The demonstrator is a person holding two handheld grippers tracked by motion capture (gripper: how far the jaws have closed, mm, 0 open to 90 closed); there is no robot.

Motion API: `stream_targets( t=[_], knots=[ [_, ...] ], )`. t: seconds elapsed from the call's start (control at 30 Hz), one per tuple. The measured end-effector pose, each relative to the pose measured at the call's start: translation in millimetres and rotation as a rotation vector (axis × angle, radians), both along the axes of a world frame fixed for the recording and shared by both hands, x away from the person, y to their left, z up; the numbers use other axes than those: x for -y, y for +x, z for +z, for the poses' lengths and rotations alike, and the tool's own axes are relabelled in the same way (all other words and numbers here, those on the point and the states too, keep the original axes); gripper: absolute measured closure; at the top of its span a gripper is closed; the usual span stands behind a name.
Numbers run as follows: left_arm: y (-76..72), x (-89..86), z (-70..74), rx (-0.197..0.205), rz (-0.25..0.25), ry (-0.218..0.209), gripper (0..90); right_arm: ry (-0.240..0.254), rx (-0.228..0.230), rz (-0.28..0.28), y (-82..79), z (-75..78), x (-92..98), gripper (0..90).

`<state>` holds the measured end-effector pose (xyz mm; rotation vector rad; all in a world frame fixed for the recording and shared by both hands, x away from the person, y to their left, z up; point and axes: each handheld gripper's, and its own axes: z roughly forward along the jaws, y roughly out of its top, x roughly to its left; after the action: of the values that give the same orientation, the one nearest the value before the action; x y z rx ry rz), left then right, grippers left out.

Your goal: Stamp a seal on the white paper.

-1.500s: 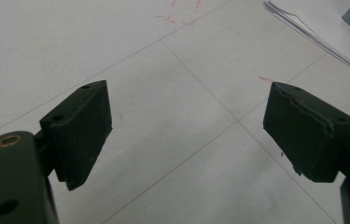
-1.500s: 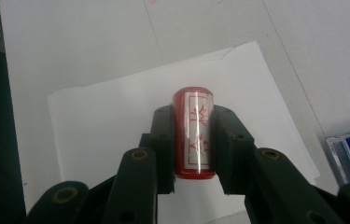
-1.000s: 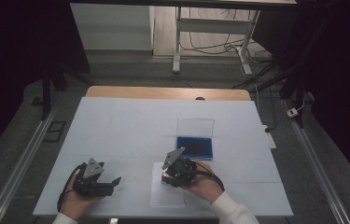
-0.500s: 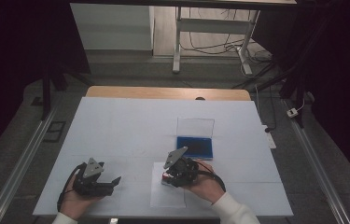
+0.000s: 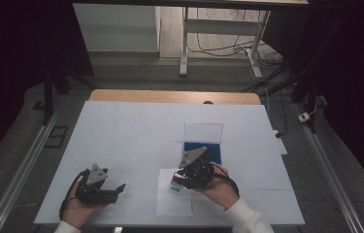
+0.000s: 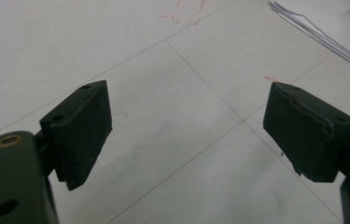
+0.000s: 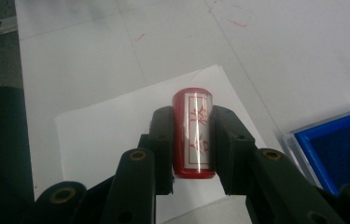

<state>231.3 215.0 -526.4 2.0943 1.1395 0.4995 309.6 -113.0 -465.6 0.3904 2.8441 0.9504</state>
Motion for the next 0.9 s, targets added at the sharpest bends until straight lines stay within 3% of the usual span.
stream_targets(
  t=[0.6,0.9],
  knots=[
    [0.0,0.4,0.0,0.001,0.002,0.001,15.4,0.1,0.051,-0.07,8.2,24.1,25.0,69.4],
    [0.8,1.4,-0.9,0.001,-0.003,0.001,15.4,0.109,0.056,-0.082,11.3,26.4,30.5,69.4]
  ],
)
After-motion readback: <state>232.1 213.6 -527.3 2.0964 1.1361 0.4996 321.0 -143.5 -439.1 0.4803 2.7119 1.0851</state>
